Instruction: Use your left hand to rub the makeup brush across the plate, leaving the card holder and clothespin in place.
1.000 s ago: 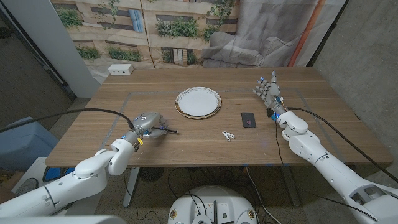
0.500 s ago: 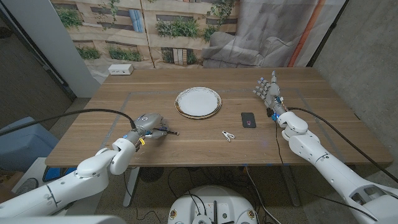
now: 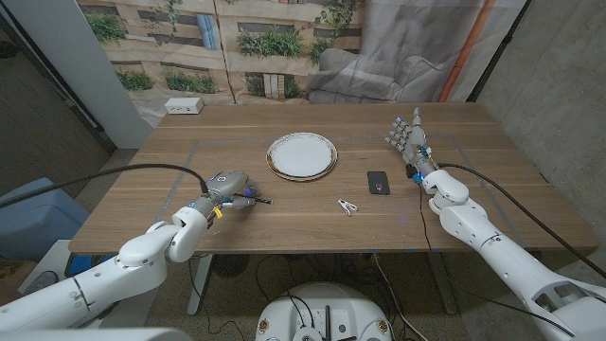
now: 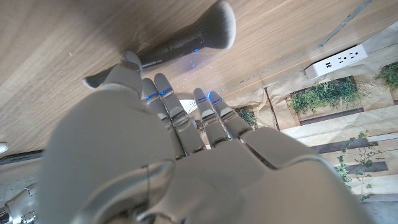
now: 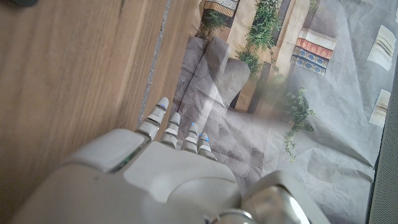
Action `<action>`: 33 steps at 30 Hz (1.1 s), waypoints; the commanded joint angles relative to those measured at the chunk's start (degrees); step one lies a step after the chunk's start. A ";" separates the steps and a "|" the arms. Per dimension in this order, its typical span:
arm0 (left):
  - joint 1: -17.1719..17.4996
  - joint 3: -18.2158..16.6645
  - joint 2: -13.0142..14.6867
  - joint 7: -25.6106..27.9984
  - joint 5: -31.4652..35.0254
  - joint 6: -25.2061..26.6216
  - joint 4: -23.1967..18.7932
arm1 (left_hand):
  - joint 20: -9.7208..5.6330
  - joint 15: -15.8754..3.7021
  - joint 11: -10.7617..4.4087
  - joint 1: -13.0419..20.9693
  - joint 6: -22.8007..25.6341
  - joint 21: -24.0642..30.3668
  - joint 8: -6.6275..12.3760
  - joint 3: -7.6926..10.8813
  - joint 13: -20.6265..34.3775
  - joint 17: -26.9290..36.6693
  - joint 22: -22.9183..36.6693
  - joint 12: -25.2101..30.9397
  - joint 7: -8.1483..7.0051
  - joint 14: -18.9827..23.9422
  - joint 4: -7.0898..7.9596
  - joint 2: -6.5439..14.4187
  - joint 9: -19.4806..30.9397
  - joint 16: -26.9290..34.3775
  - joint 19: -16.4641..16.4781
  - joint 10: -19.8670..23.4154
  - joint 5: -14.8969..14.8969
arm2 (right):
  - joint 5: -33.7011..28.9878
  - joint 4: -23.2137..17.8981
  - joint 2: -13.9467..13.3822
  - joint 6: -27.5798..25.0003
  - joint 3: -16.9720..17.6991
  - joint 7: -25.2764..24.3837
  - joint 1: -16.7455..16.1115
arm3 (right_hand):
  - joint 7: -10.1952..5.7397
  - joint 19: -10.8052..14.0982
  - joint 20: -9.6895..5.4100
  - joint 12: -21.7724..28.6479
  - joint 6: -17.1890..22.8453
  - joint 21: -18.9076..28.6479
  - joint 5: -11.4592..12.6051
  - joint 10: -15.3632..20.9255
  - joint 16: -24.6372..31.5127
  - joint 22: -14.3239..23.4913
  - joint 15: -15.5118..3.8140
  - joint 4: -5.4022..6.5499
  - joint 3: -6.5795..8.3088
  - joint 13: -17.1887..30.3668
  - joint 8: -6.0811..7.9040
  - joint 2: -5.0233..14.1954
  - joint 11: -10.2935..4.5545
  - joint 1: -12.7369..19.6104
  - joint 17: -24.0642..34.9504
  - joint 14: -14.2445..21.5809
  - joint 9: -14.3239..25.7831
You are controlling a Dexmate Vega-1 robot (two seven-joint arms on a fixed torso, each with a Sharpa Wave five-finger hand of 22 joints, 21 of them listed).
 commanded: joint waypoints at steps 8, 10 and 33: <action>-1.83 -0.44 2.73 -8.02 -2.00 -0.34 -2.52 | 1.74 -5.50 0.17 -2.93 -8.24 -0.51 -0.12 -0.98 -0.13 0.05 0.07 -0.02 0.55 -6.06 0.27 -0.90 -0.11 -0.06 -4.23 -11.47 0.04 | 0.01 -0.03 -0.01 -0.06 0.00 -0.03 -0.01 | 0.04 0.02 0.39 0.39 -0.43 0.41 0.37 -0.25 0.20 0.32 0.43 0.42 0.10 0.11 0.30 5.78 0.29 0.09 0.19 -0.08 0.14; -1.83 -0.54 2.99 -8.39 -2.12 -0.35 -2.69 | 2.06 -5.25 0.21 -3.39 -9.34 -0.60 -0.12 -1.17 -0.17 0.06 0.05 -0.13 0.61 -6.93 0.30 -1.17 -0.08 -0.08 -5.08 -13.05 0.00 | 0.01 -0.03 -0.01 -0.05 0.00 -0.03 -0.01 | 0.04 -0.01 0.41 0.38 -0.44 0.40 0.37 -0.27 0.21 0.32 0.42 0.42 0.10 0.10 0.29 5.78 0.25 0.09 0.19 -0.06 0.14; 0.47 -6.50 3.35 -3.81 -12.65 -6.92 -0.88 | 2.31 -2.66 2.44 -10.67 -15.31 -0.27 0.47 -2.87 -0.20 0.17 -0.08 0.54 2.47 -12.89 2.56 -0.59 -0.11 0.42 -9.83 -21.64 -0.79 | 0.00 0.10 0.02 0.03 -0.01 0.03 0.01 | 0.03 0.03 0.39 0.38 -0.46 0.42 0.38 -0.25 0.21 0.32 0.51 0.41 0.11 0.10 0.29 5.79 0.27 0.09 0.19 -0.06 0.14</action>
